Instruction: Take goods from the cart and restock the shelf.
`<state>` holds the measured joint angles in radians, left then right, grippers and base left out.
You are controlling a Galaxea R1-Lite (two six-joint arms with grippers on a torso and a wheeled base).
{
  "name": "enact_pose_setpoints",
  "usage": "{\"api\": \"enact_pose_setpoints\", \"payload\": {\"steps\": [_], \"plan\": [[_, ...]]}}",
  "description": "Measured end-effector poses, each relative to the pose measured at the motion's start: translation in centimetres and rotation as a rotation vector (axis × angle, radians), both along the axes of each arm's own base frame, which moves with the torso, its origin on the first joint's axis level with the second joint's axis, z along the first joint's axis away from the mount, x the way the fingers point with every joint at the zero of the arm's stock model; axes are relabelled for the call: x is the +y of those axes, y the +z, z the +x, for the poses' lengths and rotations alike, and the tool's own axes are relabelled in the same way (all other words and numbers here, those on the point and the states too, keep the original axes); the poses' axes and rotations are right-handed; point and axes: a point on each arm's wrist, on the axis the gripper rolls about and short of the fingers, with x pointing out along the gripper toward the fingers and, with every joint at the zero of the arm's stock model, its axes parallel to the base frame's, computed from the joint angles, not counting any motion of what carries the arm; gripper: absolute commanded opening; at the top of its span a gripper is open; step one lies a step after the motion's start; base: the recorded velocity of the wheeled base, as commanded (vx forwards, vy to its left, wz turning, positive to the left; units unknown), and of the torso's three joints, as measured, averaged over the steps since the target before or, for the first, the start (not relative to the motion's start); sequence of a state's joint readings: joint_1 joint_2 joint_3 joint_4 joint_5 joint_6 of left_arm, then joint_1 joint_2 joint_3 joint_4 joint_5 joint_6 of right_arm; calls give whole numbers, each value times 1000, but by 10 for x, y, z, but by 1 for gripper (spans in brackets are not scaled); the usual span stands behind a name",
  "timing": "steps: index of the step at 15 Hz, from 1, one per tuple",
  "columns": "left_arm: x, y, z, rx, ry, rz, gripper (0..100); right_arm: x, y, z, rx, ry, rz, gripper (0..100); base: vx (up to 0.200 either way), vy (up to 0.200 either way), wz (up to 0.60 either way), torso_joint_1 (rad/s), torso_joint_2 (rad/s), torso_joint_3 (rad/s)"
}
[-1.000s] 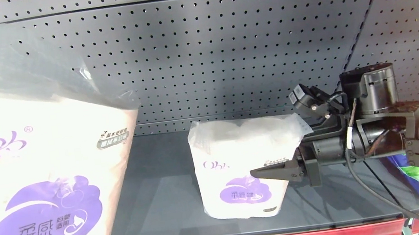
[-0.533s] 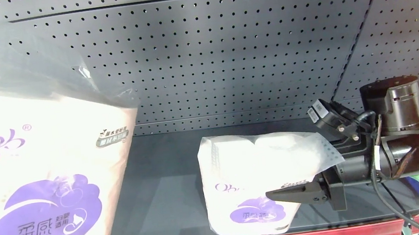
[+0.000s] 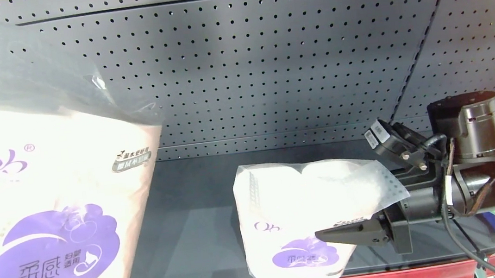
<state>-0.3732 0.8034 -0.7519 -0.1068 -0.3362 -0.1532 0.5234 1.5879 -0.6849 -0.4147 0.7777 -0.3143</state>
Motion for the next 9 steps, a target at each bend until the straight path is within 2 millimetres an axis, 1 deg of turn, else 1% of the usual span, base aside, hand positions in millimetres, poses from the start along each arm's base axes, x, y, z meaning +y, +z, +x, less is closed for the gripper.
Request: {"api": "enact_pose_setpoints", "payload": {"steps": [4,5,9], "plan": [[0,0,0,0,0,0,0,0,-1,0,-25,9,-10,0,0,0,0,0,0,0],[0,0,0,0,0,0,0,0,-1,-1,-22,8,-10,100,0,0,0,0,0,0],[0,0,0,1,0,1,0,-1,-3,0,-15,-5,-19,100,0,0,0,0,0,0]]}}
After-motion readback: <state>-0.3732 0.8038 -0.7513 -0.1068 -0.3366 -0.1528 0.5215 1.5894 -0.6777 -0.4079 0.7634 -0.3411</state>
